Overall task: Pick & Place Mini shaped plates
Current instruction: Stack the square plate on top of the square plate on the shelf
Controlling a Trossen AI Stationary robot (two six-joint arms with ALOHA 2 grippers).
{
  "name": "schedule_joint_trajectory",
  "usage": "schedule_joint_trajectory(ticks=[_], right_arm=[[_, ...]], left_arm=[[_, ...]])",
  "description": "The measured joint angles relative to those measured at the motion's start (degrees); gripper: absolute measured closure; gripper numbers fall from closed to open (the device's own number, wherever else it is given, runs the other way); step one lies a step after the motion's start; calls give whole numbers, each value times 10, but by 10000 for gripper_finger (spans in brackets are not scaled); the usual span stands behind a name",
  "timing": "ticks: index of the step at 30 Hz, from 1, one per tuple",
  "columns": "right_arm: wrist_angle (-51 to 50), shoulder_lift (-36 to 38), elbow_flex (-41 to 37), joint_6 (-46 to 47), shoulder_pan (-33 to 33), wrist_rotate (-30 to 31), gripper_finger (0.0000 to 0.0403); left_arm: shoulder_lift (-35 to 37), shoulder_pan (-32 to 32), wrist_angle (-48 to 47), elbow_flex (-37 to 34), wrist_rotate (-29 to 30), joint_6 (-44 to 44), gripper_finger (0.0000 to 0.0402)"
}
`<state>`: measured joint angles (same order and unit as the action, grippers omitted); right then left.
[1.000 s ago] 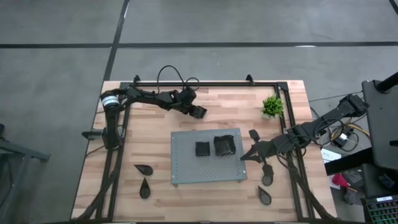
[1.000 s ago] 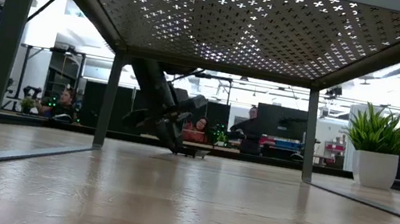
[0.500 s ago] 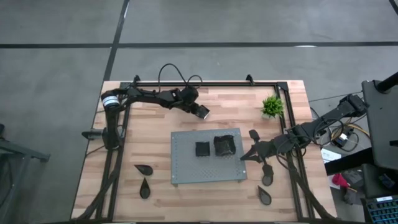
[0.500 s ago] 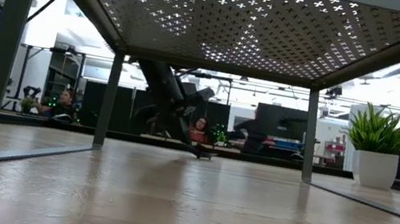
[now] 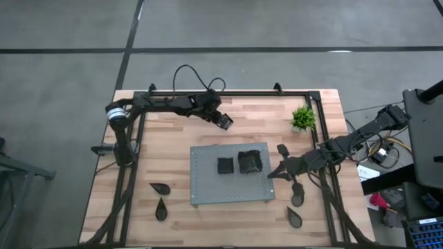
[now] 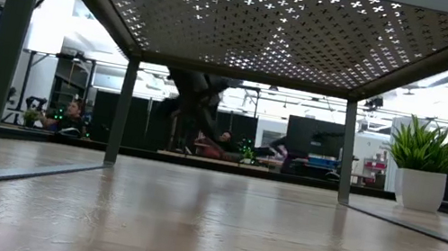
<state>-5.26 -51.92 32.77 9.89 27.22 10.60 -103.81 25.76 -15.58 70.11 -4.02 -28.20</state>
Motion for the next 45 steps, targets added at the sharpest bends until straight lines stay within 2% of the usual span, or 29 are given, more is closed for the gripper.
schedule_joint_trajectory(ticks=[17, 21, 24, 26, 45], right_arm=[[1, 0, 0, -4, -1, 0, 394], [3, 0, 0, -5, -1, 0, 394], [3, 0, 0, -8, -1, 0, 394], [4, 0, 0, -10, -1, 0, 394], [11, 0, 0, 17, -1, 0, 394]], left_arm=[[209, 0, -108, 1, 6, 80, 401], [241, 0, -119, 1, -41, 78, 401], [252, -5, -131, 1, -91, 78, 401], [254, -13, -139, 1, -104, 78, 401], [251, -39, -161, -1, -125, 90, 401]])
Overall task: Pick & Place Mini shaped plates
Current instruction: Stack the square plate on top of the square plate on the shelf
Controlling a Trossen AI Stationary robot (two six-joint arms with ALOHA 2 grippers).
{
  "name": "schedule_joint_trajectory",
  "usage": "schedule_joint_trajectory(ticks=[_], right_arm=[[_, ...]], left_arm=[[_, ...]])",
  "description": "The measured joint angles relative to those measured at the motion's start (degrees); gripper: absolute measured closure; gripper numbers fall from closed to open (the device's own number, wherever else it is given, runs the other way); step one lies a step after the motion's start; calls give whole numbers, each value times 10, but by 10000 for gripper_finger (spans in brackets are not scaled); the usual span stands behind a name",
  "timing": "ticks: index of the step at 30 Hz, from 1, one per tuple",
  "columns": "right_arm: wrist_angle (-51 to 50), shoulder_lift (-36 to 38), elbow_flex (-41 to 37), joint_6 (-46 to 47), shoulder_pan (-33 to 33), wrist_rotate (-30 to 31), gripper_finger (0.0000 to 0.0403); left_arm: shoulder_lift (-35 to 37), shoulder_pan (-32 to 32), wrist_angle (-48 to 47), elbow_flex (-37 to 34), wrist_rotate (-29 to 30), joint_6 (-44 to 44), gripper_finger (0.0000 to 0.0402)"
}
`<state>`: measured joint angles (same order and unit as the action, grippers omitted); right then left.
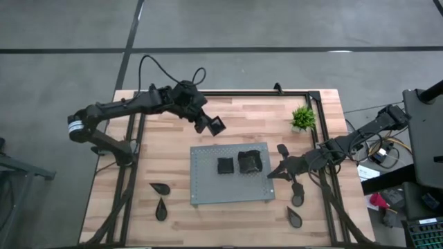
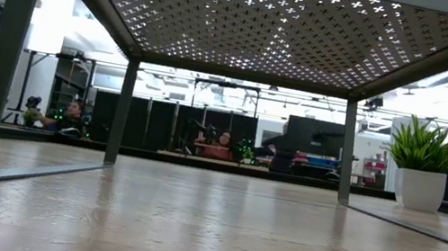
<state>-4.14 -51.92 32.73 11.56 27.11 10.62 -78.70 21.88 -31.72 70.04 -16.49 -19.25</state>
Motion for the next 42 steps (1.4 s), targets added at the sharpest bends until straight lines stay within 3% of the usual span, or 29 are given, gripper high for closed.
schedule_joint_trajectory(ticks=[42], right_arm=[[0, 0, -1, 1, 0, 0, 394]], left_arm=[[-7, -8, -14, 0, 7, 11, 401]])
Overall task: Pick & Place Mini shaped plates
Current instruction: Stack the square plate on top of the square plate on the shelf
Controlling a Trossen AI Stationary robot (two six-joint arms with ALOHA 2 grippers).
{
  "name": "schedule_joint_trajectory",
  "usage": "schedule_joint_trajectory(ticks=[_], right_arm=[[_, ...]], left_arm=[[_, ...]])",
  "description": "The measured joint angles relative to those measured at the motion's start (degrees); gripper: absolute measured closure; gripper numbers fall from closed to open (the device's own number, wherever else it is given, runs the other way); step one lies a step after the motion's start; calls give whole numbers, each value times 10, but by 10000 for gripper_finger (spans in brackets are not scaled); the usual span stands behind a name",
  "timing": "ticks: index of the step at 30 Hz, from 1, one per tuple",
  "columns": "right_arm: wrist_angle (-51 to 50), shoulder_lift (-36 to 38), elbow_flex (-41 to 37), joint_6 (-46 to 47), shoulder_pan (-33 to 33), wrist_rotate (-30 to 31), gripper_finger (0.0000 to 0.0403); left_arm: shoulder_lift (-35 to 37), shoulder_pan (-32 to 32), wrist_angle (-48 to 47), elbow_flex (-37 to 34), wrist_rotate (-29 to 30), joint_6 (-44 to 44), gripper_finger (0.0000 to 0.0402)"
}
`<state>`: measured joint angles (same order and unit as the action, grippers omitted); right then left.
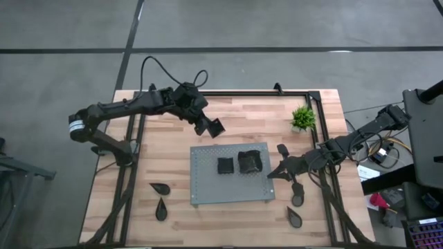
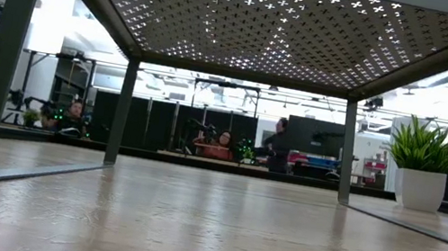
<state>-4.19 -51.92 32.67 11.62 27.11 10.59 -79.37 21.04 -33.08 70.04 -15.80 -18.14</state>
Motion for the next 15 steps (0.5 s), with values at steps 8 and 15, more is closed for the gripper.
schedule_joint_trajectory(ticks=[8, 15], right_arm=[[0, 0, 0, -1, 0, 0, 394], [0, 0, 0, -9, 0, 0, 394]], left_arm=[[0, -8, 0, 0, -3, -12, 401], [3, -44, 84, 2, -99, -55, 401]])
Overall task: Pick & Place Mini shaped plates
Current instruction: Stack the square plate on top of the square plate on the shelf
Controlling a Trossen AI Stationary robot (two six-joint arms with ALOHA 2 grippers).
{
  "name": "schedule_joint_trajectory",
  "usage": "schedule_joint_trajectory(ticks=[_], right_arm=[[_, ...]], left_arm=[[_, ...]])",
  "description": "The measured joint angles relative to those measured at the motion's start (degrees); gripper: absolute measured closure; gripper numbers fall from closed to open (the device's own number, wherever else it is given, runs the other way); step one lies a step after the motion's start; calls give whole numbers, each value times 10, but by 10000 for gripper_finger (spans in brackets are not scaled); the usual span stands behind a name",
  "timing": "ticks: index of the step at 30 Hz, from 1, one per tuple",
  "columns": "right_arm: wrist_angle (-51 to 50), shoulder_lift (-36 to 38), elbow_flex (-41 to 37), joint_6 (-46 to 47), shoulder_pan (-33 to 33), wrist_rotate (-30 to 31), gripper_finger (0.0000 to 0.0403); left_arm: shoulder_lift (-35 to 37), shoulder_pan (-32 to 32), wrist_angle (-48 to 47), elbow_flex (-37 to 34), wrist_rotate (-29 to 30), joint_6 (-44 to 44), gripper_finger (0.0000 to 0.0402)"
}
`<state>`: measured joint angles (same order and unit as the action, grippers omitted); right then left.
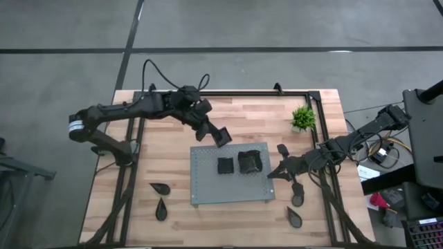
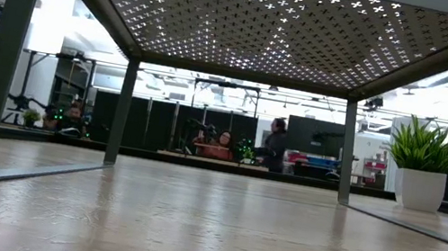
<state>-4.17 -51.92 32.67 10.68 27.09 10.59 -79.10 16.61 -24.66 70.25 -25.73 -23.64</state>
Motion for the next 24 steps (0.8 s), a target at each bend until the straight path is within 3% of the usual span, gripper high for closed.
schedule_joint_trajectory(ticks=[15, 24], right_arm=[[22, 0, 0, -8, 0, 4, 394], [20, 0, 0, -7, 0, 5, 394]], left_arm=[[-54, -94, -28, 53, -89, -48, 401], [-137, -104, -176, 154, -98, 17, 401]])
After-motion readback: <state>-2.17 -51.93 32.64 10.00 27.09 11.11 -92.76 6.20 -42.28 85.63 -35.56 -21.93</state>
